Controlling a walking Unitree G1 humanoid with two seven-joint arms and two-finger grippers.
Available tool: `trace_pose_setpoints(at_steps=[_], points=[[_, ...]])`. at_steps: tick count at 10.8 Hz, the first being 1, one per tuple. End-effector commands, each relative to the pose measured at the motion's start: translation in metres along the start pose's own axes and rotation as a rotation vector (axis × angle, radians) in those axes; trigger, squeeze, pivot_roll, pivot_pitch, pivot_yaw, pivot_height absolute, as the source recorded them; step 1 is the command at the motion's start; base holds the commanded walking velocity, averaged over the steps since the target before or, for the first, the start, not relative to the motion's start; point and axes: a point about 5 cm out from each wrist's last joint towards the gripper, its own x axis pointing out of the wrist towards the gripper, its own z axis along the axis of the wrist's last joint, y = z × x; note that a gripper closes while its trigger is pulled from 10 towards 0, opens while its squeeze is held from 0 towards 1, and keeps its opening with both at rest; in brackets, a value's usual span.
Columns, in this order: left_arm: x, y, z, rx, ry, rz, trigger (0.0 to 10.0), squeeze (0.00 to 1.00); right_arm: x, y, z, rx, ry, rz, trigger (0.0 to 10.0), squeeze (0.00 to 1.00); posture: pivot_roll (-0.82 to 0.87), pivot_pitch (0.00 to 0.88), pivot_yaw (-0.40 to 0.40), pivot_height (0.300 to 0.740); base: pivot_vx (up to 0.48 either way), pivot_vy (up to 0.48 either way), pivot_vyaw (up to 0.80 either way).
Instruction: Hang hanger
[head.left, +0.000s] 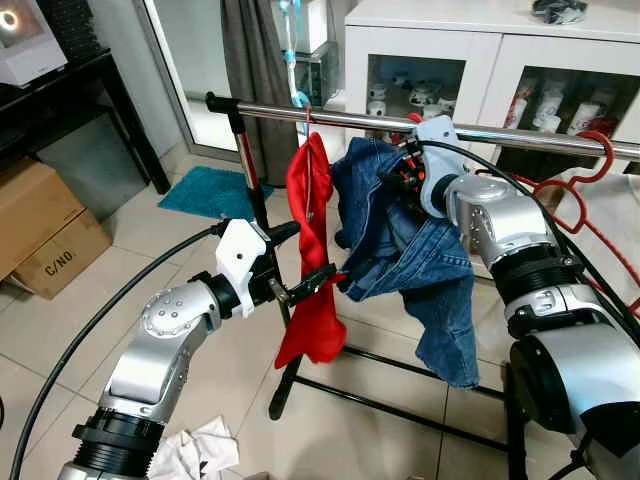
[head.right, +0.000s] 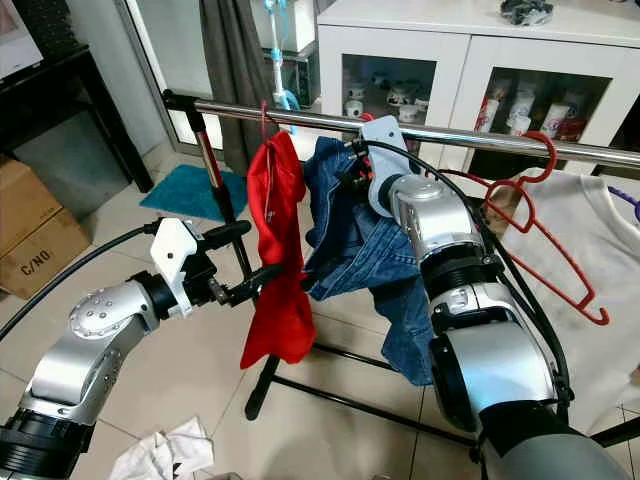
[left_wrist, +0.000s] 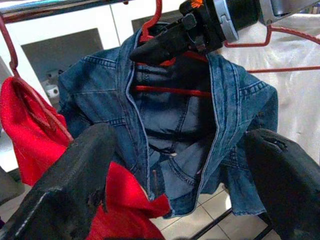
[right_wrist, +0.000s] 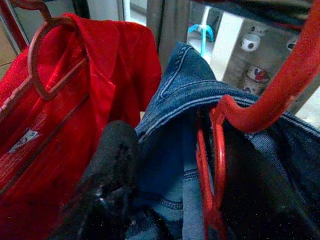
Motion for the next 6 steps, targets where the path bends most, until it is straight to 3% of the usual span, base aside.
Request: trace_pose_setpoints(at_steps=[1,6], points=[[-0.0026,-0.0003,0.0013,0.002,0.001,0.003,10.0,0.00,0.0014,0.0044,0.0090,0.004,-0.032,0.027,0.0,0.00,-0.07,0.000,0.094,0.740,0.000,0.000,0.00],[-0.0007,0.0002,-0.0002,0.002,0.004,0.004,10.0,0.00,0.0027,0.0035,0.0043,-0.001,-0.030,0.043,0.0,0.00,-0.09,0.000,0.093,0.740,0.000,0.000,0.00]])
